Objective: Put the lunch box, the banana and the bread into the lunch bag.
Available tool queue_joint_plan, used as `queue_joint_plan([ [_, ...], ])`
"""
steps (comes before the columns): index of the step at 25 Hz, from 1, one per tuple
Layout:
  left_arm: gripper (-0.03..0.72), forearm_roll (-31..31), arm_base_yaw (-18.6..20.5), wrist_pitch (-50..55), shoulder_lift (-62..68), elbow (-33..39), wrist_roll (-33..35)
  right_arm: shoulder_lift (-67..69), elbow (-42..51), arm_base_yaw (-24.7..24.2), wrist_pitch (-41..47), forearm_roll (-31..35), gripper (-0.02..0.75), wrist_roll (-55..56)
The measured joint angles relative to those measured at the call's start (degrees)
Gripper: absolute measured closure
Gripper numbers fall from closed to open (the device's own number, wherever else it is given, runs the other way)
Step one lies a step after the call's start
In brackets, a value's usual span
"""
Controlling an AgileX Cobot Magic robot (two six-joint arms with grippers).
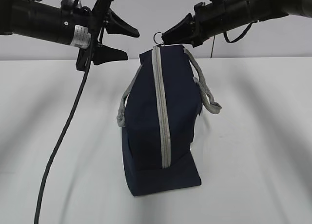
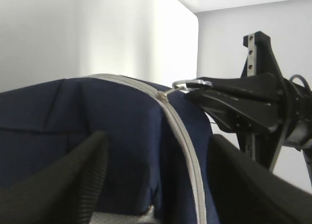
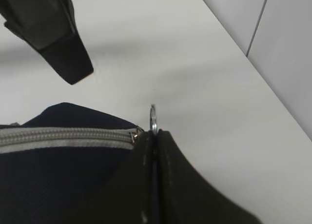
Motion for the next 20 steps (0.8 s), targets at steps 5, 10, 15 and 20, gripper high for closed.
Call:
queue_joint_plan([
  [5, 0.255, 5.9, -0.1, 0.9, 3.5, -5.6, -6.2, 0.0, 0.0, 0.0, 0.0, 0.0, 0.738, 0.0],
  [10, 0.266, 8.2, -0.2, 4.1, 3.8, -7.8, -9.6, 0.0, 0.0, 0.0, 0.0, 0.0, 0.738, 0.0],
  [15, 0.295, 9.6, -2.0, 5.0, 3.8, -8.0, -11.2, 0.0, 0.0, 0.0, 0.0, 0.0, 0.738, 0.0],
  [20, 0.323, 11.8, -3.1, 5.5, 3.8, -8.0, -11.7, 0.0, 0.0, 0.0, 0.0, 0.0, 0.738, 0.0],
])
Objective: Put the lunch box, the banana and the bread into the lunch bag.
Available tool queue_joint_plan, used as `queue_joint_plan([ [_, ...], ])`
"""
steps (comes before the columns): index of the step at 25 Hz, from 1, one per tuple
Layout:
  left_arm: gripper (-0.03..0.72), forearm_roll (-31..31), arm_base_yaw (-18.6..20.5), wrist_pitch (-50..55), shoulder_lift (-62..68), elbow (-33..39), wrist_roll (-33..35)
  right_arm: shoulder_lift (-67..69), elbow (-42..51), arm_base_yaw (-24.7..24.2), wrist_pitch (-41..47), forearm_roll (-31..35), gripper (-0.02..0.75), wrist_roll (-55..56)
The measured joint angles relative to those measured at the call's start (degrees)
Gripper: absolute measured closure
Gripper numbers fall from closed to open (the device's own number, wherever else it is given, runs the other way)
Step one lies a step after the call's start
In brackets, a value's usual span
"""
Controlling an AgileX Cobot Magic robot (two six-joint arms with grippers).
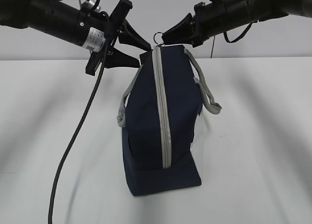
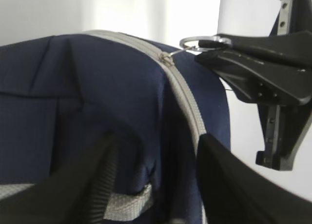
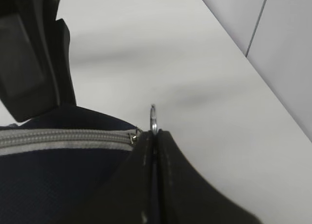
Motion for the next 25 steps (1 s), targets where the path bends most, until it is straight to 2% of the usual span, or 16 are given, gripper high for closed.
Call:
queue_joint_plan([
  [4, 0.46, 0.3, 0.0, -0.8, 0.0, 0.0, -0.2, 0.0, 0.0, 0.0, 0.0, 0.0, 0.738, 0.0],
  [10, 0.541, 0.2, 0.0, -2.3, 0.0, 0.0, -0.2, 0.0, 0.0, 0.0, 0.0, 0.0, 0.738, 0.0],
  [22, 0.549, -0.4, -1.5, -3.1, 0.0, 0.0, -0.2, 0.0, 0.0, -0.1, 0.0, 0.3, 0.738, 0.0],
  [25, 0.526, 0.2, -1.5, -2.8, 0.0, 0.0, -0.4, 0.0, 0.0, -0.1, 0.0, 0.3, 0.738, 0.0],
])
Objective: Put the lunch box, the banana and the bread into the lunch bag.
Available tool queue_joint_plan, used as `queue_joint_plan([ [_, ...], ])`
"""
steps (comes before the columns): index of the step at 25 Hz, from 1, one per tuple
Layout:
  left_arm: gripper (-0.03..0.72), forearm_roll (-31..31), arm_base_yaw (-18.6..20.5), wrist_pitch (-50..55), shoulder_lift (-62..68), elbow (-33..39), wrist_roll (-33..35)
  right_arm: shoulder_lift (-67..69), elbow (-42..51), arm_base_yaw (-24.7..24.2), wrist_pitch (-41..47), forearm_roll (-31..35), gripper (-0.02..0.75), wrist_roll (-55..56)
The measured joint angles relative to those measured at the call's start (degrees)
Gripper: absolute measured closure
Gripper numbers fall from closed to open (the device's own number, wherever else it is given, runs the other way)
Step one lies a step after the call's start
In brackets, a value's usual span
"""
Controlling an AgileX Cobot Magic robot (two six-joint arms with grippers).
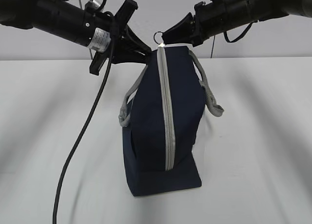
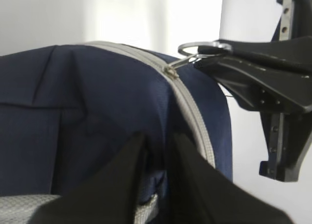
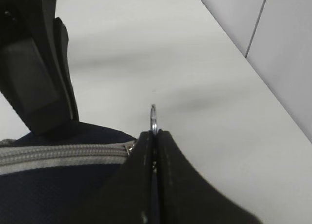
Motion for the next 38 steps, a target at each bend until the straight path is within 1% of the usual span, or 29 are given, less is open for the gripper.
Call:
queue_joint_plan([
  [6, 0.428, 0.4, 0.0, 0.6, 0.0, 0.0, -0.5, 0.0, 0.0, 0.0, 0.0, 0.1, 0.738, 0.0],
  [9, 0.412, 0.9, 0.0, 0.7, 0.0, 0.0, -0.6, 0.0, 0.0, 0.0, 0.0, 0.1, 0.738, 0.0],
  [11, 0.428, 1.9, -0.2, 0.7, 0.0, 0.0, -0.8, 0.0, 0.0, 0.0, 0.0, 0.1, 0.738, 0.0],
  [13, 0.47, 2.4, -0.4, 0.7, 0.0, 0.0, -0.9, 0.0, 0.0, 0.0, 0.0, 0.1, 0.738, 0.0],
  [15, 0.545, 2.5, -0.5, 0.8, 0.0, 0.0, -0.9, 0.0, 0.0, 0.0, 0.0, 0.1, 0.738, 0.0],
  [16, 0.611, 2.5, -0.5, 0.8, 0.0, 0.0, -0.9, 0.0, 0.0, 0.0, 0.0, 0.1, 0.738, 0.0],
  [17, 0.648, 2.5, -0.5, 0.8, 0.0, 0.0, -0.9, 0.0, 0.0, 0.0, 0.0, 0.1, 0.738, 0.0],
  [18, 0.666, 2.5, -0.5, 0.8, 0.0, 0.0, -0.9, 0.0, 0.0, 0.0, 0.0, 0.1, 0.738, 0.0],
  [21, 0.677, 2.5, -0.5, 1.0, 0.0, -0.1, -0.8, 0.0, 0.0, 0.0, 0.1, 0.1, 0.738, -0.4],
  [25, 0.678, 3.1, -0.5, 3.2, 0.1, -2.5, -0.5, 0.0, 0.0, 0.0, 1.2, -0.6, 0.738, -3.3],
  [30, 0.68, 7.0, -0.5, 6.5, 0.4, -6.2, -0.3, 0.0, 0.0, 0.0, 2.5, -0.6, 0.738, -5.3],
  [33, 0.68, 8.8, -0.3, 8.2, 0.4, -6.7, -0.3, 0.0, 0.0, 0.0, 2.6, -0.8, 0.738, -5.6],
  [38, 0.68, 9.4, 1.2, 10.3, 0.4, -6.8, -0.3, 0.0, 0.0, 0.0, 2.5, -2.0, 0.738, -5.9],
])
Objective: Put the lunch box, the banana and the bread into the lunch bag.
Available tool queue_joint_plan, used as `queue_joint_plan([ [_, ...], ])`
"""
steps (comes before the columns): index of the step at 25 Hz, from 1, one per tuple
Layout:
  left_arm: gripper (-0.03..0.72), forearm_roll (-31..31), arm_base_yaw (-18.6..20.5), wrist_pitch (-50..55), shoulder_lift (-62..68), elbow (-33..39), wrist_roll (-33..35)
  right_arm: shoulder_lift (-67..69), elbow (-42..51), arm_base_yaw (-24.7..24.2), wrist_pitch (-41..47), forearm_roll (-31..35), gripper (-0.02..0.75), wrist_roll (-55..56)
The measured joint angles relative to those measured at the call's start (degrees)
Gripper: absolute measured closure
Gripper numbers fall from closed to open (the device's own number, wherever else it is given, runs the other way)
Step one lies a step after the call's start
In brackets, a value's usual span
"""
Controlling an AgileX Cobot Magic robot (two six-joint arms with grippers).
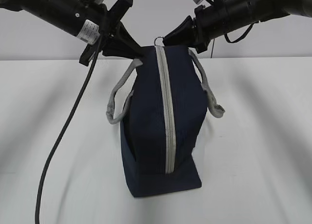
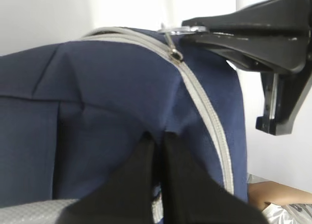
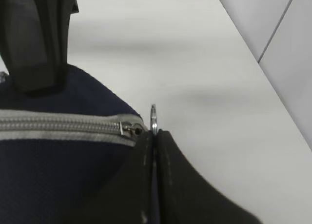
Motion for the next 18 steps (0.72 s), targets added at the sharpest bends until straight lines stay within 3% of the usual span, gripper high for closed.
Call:
queue_joint_plan([
  [18, 0.68, 1.4, 0.7, 0.5, 0.0, -0.1, 0.2, 5.2, -5.5, -0.4, 0.6, 4.3, 0.738, -10.7],
])
